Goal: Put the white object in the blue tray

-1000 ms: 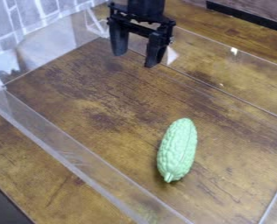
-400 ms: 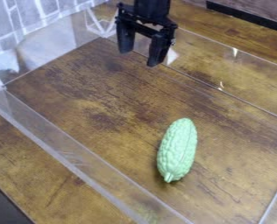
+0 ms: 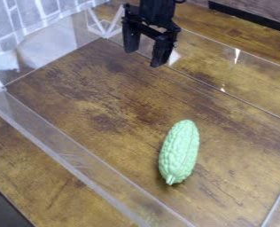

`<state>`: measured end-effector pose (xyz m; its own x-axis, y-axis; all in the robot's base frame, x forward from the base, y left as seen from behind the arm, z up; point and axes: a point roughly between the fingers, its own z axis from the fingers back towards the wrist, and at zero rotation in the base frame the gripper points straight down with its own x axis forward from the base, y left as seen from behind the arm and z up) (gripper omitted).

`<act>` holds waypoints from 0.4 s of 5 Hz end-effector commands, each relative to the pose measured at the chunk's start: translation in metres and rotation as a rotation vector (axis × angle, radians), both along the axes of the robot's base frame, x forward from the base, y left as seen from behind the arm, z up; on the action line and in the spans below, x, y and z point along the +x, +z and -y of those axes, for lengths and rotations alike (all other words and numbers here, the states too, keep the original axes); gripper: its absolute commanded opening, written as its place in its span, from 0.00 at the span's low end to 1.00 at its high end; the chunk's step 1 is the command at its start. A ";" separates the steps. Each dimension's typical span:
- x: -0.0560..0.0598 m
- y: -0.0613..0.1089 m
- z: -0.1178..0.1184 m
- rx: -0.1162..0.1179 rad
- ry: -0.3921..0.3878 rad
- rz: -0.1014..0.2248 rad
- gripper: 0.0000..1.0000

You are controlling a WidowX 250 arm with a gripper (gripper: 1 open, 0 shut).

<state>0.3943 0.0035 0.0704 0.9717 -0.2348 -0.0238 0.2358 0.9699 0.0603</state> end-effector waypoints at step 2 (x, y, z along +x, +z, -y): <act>0.022 0.014 -0.017 0.023 -0.001 0.084 1.00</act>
<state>0.4070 0.0149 0.0615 0.9694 -0.2449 -0.0150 0.2453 0.9660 0.0813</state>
